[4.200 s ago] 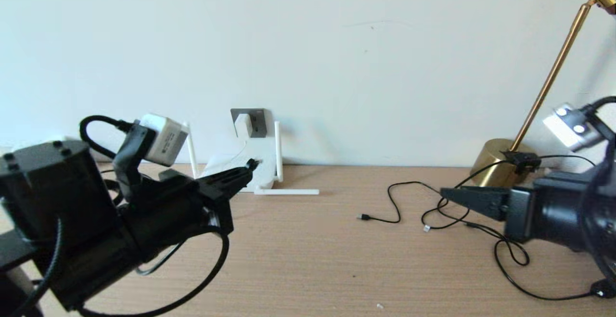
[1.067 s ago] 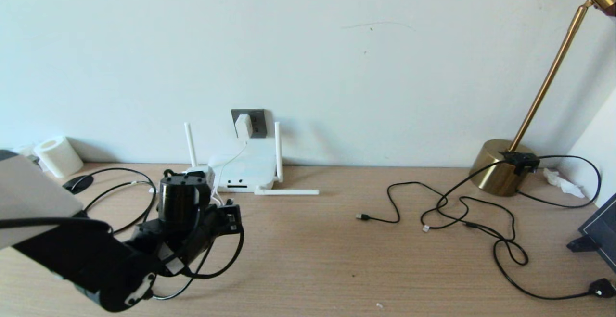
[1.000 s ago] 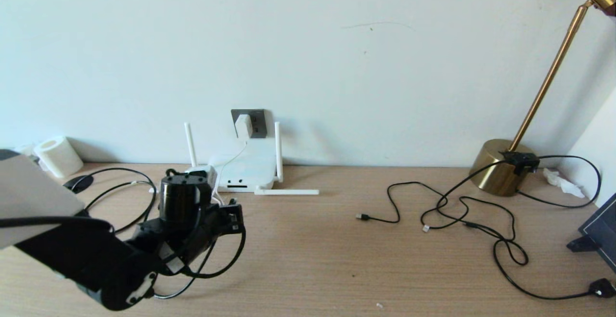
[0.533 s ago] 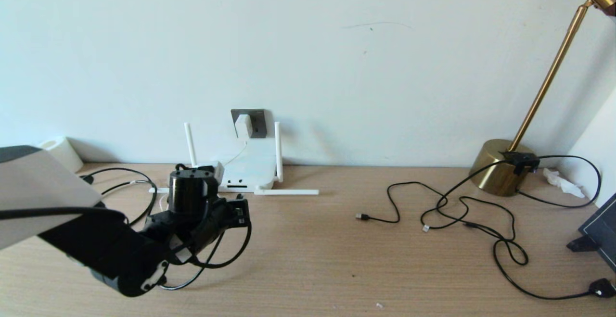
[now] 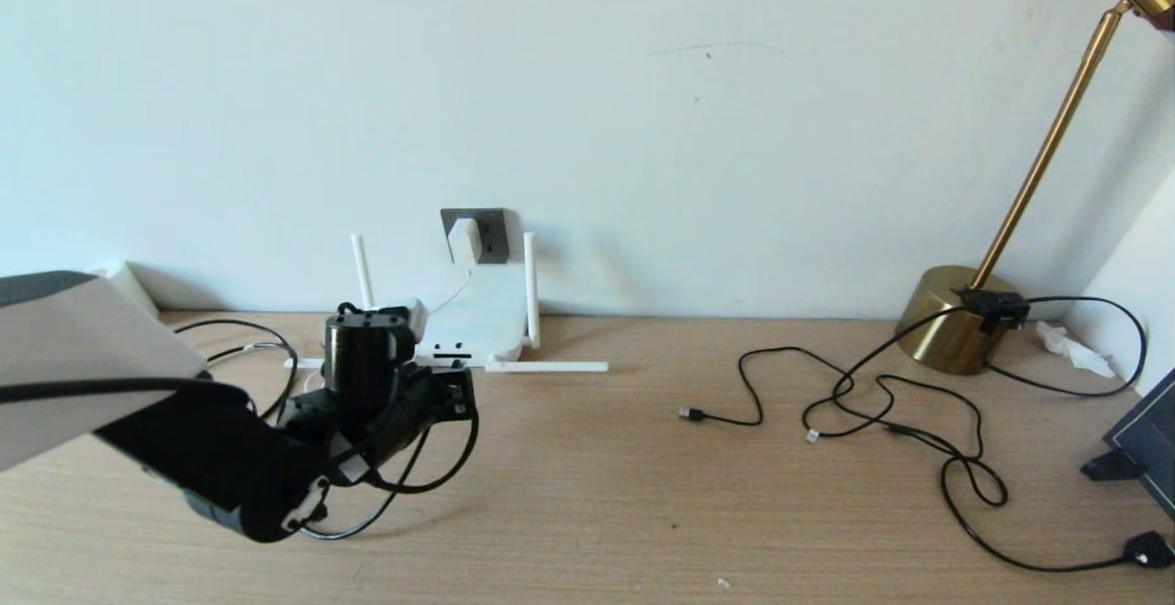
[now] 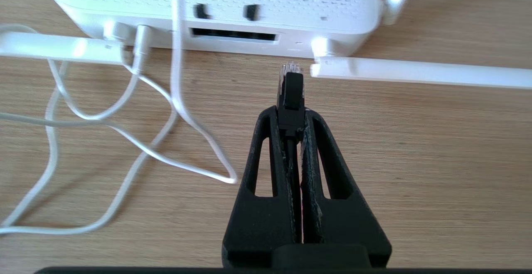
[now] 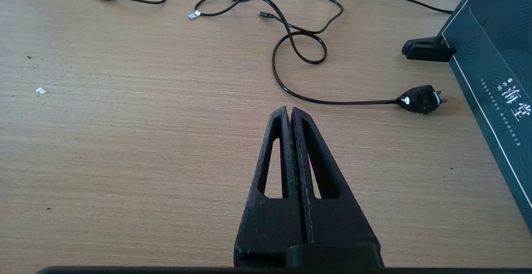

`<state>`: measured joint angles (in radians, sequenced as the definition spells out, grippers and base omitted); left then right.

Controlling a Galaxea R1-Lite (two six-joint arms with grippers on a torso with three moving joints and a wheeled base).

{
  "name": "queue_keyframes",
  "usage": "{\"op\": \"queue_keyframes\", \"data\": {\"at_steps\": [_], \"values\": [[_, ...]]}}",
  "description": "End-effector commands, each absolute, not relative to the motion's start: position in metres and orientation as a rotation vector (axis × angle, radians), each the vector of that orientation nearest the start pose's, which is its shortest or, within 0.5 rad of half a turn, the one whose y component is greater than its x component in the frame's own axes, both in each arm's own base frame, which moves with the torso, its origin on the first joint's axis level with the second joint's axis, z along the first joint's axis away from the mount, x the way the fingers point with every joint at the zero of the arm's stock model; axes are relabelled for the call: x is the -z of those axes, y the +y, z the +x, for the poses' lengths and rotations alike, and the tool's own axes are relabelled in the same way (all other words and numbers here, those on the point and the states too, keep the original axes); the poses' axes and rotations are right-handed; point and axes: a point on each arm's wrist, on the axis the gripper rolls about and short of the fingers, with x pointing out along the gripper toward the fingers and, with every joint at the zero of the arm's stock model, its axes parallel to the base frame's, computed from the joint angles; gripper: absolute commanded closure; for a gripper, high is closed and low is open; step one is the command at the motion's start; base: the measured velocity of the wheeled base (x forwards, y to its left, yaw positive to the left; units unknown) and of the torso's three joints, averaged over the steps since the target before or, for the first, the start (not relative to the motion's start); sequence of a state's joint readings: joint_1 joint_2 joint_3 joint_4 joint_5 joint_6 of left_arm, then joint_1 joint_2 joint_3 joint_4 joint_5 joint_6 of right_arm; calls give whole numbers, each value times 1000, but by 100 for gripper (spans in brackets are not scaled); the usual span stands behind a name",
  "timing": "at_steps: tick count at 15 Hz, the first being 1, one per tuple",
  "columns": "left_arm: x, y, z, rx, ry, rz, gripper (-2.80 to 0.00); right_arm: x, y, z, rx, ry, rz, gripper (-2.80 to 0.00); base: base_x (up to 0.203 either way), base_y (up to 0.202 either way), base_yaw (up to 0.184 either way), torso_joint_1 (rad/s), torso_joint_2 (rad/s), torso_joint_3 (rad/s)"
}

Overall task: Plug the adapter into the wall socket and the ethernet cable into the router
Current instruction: Align cable and router interface

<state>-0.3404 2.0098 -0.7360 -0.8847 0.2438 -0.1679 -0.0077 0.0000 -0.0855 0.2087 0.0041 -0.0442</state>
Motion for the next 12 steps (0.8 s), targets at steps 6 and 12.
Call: {"op": "queue_keyframes", "data": {"at_steps": [6,12], "values": [[-82,-96,336,51,389,-57,0,-78,0,-31,0,126,-44,0,0,0,0,0,0,0],[-68,-101,350,48,402,-54,0,-78,0,-31,0,126,-44,0,0,0,0,0,0,0]]}}
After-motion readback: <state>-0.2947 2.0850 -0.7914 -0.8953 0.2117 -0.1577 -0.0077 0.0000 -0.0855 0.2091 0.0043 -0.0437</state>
